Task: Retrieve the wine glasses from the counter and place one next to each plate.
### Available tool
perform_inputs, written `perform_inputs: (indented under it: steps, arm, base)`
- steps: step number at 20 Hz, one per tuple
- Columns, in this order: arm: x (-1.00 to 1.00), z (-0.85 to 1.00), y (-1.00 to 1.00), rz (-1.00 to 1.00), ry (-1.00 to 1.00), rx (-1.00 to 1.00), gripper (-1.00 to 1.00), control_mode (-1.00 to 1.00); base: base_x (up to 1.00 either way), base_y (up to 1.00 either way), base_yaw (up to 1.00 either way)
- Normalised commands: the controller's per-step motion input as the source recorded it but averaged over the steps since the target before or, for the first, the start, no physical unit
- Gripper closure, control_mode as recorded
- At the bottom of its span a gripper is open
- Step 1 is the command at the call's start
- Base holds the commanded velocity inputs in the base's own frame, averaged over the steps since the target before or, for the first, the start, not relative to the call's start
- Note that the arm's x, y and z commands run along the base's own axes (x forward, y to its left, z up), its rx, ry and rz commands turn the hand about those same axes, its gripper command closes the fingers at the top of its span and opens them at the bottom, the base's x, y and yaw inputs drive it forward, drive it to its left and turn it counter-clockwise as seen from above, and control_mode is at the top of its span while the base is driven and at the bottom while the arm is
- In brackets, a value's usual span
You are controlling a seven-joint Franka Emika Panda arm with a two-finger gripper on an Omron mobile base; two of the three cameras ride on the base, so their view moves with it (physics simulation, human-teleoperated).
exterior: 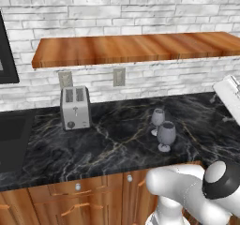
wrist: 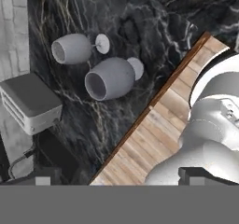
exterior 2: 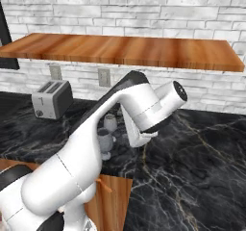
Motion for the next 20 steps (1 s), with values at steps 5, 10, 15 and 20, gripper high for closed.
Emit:
perform_inputs:
  steps: [5,10,15,20]
  arm:
    - [0.04,-0.52,0.24,-0.2,-0.03,0.11,-1.0,-1.0]
    - [0.16,-0.32,0.06,-0.01,0.3,0.04,-1.0,-1.0]
    - [0.09,-0.27,-0.16,0.12,0.54,0.26,-1.0,-1.0]
    - [0.11,-0.38,0.01,0.04,0.31,0.16,-1.0,-1.0]
  base:
    - [0.0,0.0,0.0]
    - [0.0,0.0,0.0]
    - [0.0,0.0,0.0]
    - [0.0,0.0,0.0]
